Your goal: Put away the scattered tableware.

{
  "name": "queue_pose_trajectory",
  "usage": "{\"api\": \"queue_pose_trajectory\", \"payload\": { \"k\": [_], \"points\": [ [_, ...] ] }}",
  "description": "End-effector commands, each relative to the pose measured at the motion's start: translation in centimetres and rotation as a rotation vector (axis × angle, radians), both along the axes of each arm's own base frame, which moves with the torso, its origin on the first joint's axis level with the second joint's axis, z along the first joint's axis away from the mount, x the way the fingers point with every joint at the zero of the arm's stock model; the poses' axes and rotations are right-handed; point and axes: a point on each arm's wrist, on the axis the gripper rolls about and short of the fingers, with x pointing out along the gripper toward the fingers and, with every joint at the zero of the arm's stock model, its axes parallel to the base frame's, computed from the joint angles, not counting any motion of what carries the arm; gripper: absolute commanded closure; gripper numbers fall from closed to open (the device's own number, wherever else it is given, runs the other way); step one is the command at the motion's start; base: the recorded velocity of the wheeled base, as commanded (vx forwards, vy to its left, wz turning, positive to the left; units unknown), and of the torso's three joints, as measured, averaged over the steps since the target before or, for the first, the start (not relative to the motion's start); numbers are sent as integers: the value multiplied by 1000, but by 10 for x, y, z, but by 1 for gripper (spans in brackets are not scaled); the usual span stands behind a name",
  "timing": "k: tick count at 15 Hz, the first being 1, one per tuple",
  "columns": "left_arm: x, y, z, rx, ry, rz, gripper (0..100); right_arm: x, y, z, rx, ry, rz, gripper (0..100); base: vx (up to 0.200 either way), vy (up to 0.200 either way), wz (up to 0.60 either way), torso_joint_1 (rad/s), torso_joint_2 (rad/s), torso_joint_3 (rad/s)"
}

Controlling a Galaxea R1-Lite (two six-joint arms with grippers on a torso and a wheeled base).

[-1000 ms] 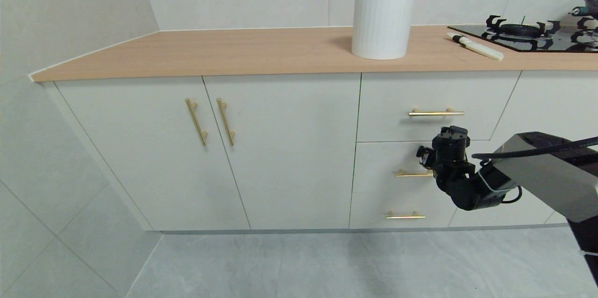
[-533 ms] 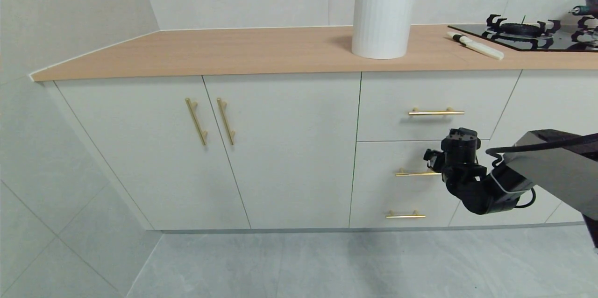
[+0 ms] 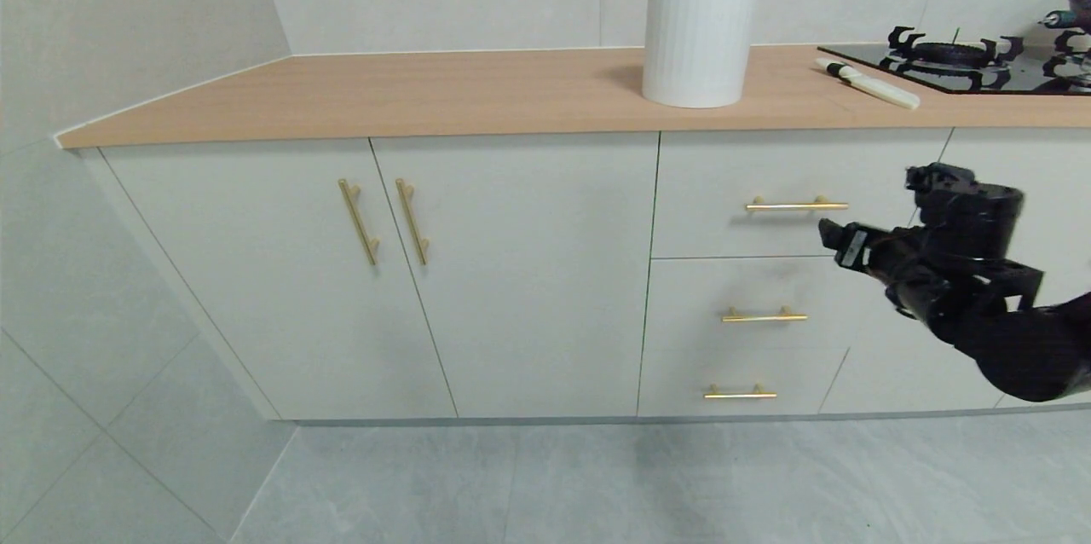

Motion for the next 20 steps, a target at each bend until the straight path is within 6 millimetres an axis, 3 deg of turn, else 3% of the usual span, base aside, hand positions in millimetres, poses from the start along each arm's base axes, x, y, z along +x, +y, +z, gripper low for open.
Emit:
{"api": "queue_pose_trajectory", "payload": {
  "k": [1,2,6,8,9,13,14,18,20],
  "points": [
    [0,0,0,0,0,0,0,-86,-15,68,-74,-173,-38,0,0,0,0,0,0,0],
    [0,0,0,0,0,0,0,-114,-22,67,-140,-153,-110,0,0,0,0,0,0,0],
    [0,0,0,0,0,0,0,-190,-43,41,-218,-93,-268,0,0,0,0,0,0,0],
    [0,0,0,1,0,0,0,-236,-64,2,-274,28,-381,0,0,0,0,0,0,0],
    [0,0,0,0,0,0,0,-253,-66,-6,-269,22,-390,0,0,0,0,0,0,0],
    [0,0,0,0,0,2,0,-309,-63,-29,-251,-31,-264,0,0,0,0,0,0,0],
    [0,0,0,0,0,0,0,-325,-61,-37,-253,-14,-158,0,0,0,0,0,0,0],
    [0,0,0,0,0,0,0,-352,-58,-48,-258,-10,11,0,0,0,0,0,0,0],
    [0,0,0,0,0,0,0,-367,-57,-74,-405,-70,44,0,0,0,0,0,0,0]
  ]
}}
